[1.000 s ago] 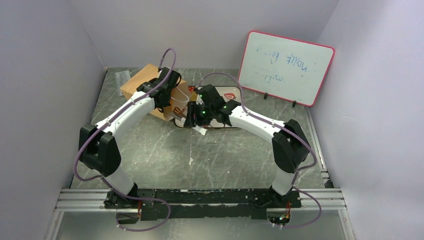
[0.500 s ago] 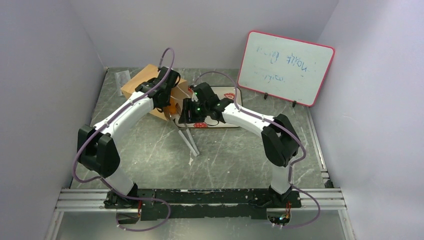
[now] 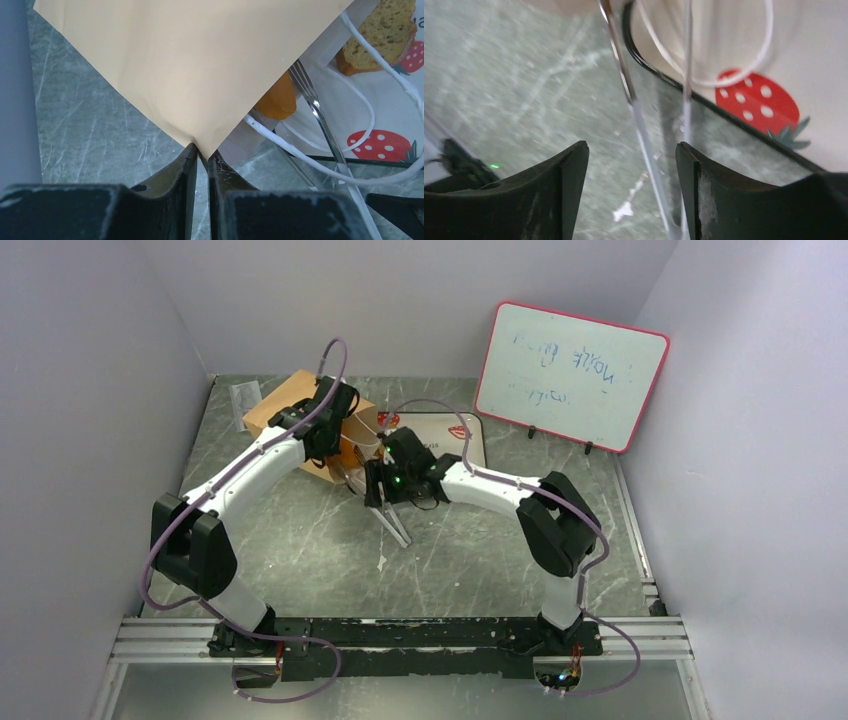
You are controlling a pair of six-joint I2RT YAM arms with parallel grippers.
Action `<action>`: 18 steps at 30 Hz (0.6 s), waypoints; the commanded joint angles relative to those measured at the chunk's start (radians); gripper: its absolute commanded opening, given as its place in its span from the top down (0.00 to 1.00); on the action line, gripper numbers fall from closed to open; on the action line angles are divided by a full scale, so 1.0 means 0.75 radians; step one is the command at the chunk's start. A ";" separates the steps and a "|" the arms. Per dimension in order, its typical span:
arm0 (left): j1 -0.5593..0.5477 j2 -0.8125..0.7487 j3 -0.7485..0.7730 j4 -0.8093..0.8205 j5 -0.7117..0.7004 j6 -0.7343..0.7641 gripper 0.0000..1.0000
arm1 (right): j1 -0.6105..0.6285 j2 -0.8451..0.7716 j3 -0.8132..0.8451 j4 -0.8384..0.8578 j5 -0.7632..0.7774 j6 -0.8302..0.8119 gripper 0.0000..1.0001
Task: Take the fake bread out of the paper bag
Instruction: Take out the fake bread from the paper bag.
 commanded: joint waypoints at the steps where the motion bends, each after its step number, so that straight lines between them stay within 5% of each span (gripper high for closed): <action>1: 0.003 -0.040 -0.008 0.037 0.030 0.007 0.93 | 0.032 -0.101 -0.179 0.055 0.168 -0.139 0.32; 18: 0.001 -0.014 0.006 0.009 0.032 0.001 0.93 | 0.039 -0.005 -0.356 0.344 0.047 -0.176 0.35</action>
